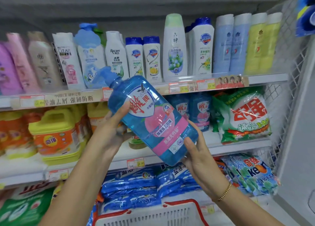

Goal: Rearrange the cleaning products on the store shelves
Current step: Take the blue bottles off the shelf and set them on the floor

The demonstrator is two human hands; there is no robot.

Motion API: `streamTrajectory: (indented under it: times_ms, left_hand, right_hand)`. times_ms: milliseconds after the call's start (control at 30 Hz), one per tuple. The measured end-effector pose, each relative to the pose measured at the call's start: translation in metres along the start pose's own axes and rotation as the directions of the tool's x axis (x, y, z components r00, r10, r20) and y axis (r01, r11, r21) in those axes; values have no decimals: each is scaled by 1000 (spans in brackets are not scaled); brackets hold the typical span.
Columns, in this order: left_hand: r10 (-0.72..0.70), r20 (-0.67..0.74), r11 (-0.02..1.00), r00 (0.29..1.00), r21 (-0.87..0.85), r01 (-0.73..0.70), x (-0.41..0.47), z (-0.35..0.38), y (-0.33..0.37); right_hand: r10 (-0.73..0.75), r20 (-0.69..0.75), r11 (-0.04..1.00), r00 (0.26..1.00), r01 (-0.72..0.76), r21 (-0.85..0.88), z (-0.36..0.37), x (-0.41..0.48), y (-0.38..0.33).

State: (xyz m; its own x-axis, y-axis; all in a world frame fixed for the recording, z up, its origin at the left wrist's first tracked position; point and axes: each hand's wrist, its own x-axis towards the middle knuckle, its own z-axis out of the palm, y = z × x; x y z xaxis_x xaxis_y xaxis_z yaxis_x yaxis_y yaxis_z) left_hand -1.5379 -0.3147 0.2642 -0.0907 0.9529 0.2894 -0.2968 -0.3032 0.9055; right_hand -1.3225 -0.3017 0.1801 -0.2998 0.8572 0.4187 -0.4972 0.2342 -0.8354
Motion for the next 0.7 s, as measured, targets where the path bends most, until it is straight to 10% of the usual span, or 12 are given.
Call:
streamTrajectory:
  times_ms: [233,467,700]
  left_hand:
    - [68,334,991,940,-135,-24,-3,9,-40]
    - [24,326,973,945,-223,53,9,26,-79]
    - [106,137,910,985,-414,-40,12,34,-80]
  right_hand:
    - [122,-68,957,990,-99,273,-9,-7,-3]
    - [367,31,842,930,-347,414,-8,-15,-8]
    - [156,26,987,987,-155,-40,-2,-7,-25]
